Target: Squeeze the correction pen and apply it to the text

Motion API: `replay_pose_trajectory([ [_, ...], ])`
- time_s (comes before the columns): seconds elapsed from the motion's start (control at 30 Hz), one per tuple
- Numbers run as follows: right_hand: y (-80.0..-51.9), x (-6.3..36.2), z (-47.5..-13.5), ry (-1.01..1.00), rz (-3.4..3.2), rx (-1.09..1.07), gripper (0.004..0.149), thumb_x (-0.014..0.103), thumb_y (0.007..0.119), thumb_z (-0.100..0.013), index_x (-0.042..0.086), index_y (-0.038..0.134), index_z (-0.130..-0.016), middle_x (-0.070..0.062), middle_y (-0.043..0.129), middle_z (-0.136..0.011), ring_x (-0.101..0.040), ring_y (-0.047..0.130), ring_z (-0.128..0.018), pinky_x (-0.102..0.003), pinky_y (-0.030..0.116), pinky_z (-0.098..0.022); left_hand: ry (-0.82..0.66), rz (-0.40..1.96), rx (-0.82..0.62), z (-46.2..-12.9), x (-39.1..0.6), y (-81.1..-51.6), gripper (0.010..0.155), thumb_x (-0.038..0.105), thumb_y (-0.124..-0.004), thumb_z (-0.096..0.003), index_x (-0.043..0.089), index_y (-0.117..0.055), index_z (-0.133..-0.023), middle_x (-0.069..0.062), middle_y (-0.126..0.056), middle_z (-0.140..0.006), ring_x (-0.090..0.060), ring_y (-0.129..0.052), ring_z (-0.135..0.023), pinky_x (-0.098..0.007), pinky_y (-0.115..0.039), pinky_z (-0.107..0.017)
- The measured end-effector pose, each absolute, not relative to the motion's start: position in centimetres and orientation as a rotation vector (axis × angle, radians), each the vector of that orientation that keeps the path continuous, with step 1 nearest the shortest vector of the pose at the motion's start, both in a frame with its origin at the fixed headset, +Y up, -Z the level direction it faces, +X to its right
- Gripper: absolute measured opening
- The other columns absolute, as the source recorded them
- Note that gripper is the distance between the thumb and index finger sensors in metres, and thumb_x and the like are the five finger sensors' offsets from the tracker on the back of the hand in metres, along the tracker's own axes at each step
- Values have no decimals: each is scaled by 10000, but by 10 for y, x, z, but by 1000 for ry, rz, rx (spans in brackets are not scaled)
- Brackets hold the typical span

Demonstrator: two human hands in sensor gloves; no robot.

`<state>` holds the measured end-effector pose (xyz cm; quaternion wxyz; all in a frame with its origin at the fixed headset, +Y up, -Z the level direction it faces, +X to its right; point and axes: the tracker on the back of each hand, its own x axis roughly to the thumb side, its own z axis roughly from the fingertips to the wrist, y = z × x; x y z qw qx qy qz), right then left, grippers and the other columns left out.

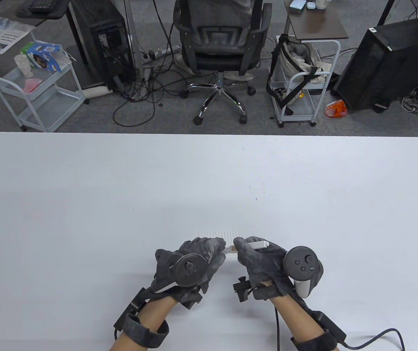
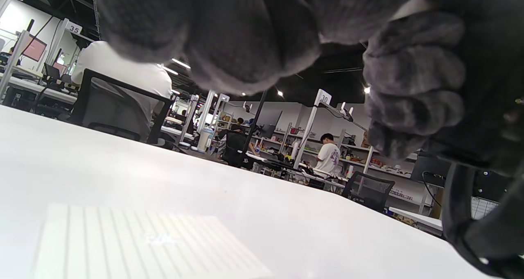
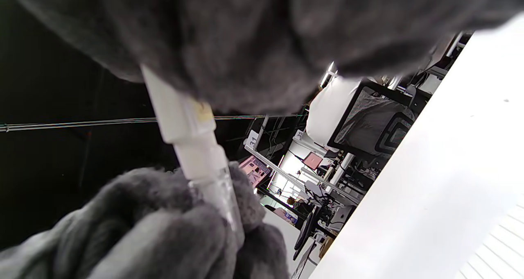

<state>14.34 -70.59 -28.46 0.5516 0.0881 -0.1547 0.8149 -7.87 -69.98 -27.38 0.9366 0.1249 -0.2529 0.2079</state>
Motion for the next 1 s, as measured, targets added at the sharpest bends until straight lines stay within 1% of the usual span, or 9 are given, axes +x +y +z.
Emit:
replay_pose_trajectory([
  [0.17,-714,146,-289,-282,1885,174,411,544,797,-435,158,931,-388,-13,1005,-192,-212,949,-73,-422,855,-206,-529,376,281,-272,-76,-702,508,433,-789,-391,196,-720,-834,11,-947,-686,-149,-1037,-484,-394,-905,-448],
  [0.27,-716,147,-289,-280,1873,153,410,542,798,-436,158,931,-385,-12,1005,-189,-212,949,-70,-421,856,-203,-528,347,317,-270,-76,-701,507,434,-789,-396,197,-716,-838,14,-944,-691,-146,-1036,-494,-390,-907,-457],
  [0.43,-722,144,-288,-234,1771,97,406,531,795,-449,150,925,-401,-23,1004,-208,-220,951,-86,-431,852,-215,-520,379,338,-268,-78,-698,503,422,-798,-399,187,-716,-836,1,-940,-692,-154,-1036,-499,-396,-908,-460],
  [0.6,-719,141,-284,-328,1831,160,403,529,781,-462,150,911,-416,-21,999,-231,-219,952,-110,-431,853,-239,-503,418,331,-268,-78,-699,499,406,-804,-400,176,-718,-835,-11,-941,-694,-161,-1040,-506,-398,-915,-461],
  [0.77,-724,139,-286,-266,1715,129,388,504,790,-465,137,898,-402,-35,988,-214,-225,941,-96,-440,850,-230,-512,416,361,-263,-75,-692,492,376,-819,-395,150,-738,-825,-41,-948,-679,-184,-1047,-494,-411,-921,-450],
  [1.0,-720,144,-289,-236,1688,184,408,518,790,-456,130,909,-411,-44,995,-221,-233,941,-102,-445,844,-235,-525,435,375,-263,-78,-687,499,395,-832,-393,181,-742,-835,-10,-953,-694,-165,-1053,-520,-390,-929,-468],
])
